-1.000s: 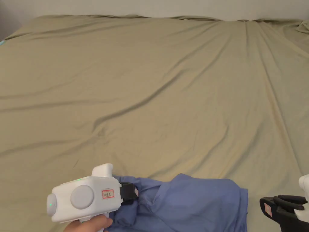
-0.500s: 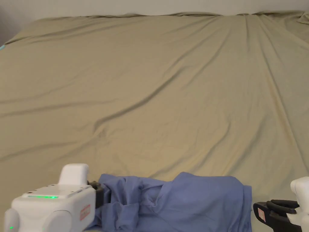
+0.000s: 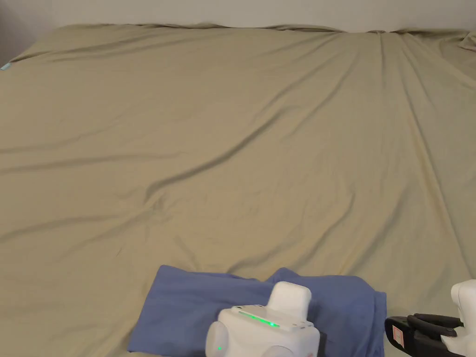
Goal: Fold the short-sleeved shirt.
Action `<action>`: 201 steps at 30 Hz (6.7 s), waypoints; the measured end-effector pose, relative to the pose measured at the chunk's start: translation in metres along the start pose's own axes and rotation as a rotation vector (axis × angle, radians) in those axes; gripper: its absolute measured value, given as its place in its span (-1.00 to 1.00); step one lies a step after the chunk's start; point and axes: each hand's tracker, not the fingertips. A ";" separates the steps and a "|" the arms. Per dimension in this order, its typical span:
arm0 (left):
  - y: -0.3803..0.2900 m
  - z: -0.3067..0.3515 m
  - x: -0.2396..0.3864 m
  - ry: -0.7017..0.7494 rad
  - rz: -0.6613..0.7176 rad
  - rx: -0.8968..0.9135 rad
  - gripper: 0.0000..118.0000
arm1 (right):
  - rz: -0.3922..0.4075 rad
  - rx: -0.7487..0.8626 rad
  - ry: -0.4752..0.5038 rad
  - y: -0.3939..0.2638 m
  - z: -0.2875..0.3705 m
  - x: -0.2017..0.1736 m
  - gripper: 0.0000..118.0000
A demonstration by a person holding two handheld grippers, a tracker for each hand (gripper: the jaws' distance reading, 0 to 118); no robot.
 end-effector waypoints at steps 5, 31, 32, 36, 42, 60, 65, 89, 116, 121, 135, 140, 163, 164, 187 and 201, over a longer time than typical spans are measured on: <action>0.011 0.042 -0.040 -0.189 0.144 0.078 -0.88 | 0.003 0.027 0.013 -0.001 0.012 0.000 -0.96; -0.013 0.074 -0.277 -0.571 0.668 0.043 0.48 | -0.187 0.033 0.315 0.011 0.000 0.018 -0.96; -0.015 0.069 -0.272 -0.530 0.643 0.024 0.36 | -0.190 0.033 0.317 0.011 -0.001 0.017 -0.96; -0.026 0.063 -0.273 -0.469 0.626 0.024 -0.37 | -0.182 0.032 0.321 0.013 -0.001 0.015 -0.96; -0.033 0.096 -0.274 -0.447 0.721 0.068 -0.73 | -0.171 0.043 0.286 0.013 0.007 0.014 -0.96; -0.015 0.195 -0.271 0.027 0.591 0.094 -0.80 | -0.211 0.083 0.134 0.010 0.026 0.024 -0.96; 0.003 0.184 -0.229 0.077 0.562 0.139 -0.80 | -0.205 0.066 0.123 0.009 0.020 0.022 -0.96; 0.025 0.069 -0.093 -0.395 0.551 0.158 1.00 | -0.212 0.026 0.140 0.004 0.010 0.028 -0.96; 0.028 0.006 0.006 -0.351 0.216 0.036 -0.88 | -0.194 0.117 0.108 0.011 0.036 0.028 -0.96; 0.019 0.095 -0.093 -0.229 0.305 0.182 -0.88 | -0.216 0.104 0.204 0.021 0.002 0.020 -0.96; -0.006 0.109 -0.192 -0.151 0.623 0.180 -0.88 | -0.405 -0.215 0.260 -0.002 -0.157 0.032 -0.96; 0.001 0.090 -0.175 -0.119 0.505 0.122 -0.87 | -0.246 -0.159 0.211 -0.007 -0.155 0.031 -0.96; -0.009 0.019 -0.159 -0.504 0.425 0.115 1.00 | -0.315 -0.160 0.259 -0.009 -0.157 0.040 -0.96; -0.003 0.014 -0.156 -0.524 0.434 0.068 1.00 | -0.311 -0.161 0.257 -0.009 -0.157 0.039 -0.96; 0.011 0.203 -0.343 -0.216 0.665 0.025 -0.06 | -0.285 0.296 0.520 0.019 -0.011 0.020 -0.96; -0.029 0.227 -0.477 0.553 0.722 -0.115 0.32 | -0.340 0.235 0.335 -0.013 -0.009 0.016 -0.96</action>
